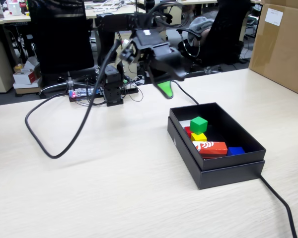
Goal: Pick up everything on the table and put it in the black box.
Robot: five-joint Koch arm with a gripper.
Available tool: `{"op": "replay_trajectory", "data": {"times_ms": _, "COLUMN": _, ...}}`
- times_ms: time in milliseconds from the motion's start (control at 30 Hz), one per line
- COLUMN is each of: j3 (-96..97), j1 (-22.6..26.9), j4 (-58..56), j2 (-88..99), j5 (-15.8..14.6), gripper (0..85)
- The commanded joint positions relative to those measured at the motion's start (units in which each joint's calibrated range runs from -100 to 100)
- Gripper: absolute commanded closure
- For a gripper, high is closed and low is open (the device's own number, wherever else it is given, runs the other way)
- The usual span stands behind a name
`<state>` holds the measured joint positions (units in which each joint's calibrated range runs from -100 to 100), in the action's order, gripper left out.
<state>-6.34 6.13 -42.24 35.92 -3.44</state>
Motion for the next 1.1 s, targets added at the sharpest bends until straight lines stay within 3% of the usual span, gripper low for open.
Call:
{"op": "replay_trajectory", "data": {"times_ms": 0, "j3": 2.08, "j1": -3.42, "j4": 10.14, "j2": 4.30, "j5": 3.13, "gripper": 42.4}}
{"op": "replay_trajectory", "data": {"times_ms": 167, "j3": 12.96, "j1": -6.20, "j4": 13.08, "j2": 5.44, "j5": 4.44, "gripper": 38.2}}
{"op": "replay_trajectory", "data": {"times_ms": 367, "j3": 40.98, "j1": -7.13, "j4": 31.74, "j2": 14.74, "j5": 5.96, "gripper": 37.1}}
{"op": "replay_trajectory", "data": {"times_ms": 567, "j3": 54.49, "j1": -6.84, "j4": 35.72, "j2": 24.83, "j5": 4.98, "gripper": 37.1}}
{"op": "replay_trajectory", "data": {"times_ms": 733, "j3": 68.08, "j1": -6.45, "j4": 48.07, "j2": 31.38, "j5": 4.84, "gripper": 37.9}}
{"op": "replay_trajectory", "data": {"times_ms": 1067, "j3": 87.76, "j1": -5.91, "j4": 59.30, "j2": 41.13, "j5": 3.91, "gripper": 37.0}}
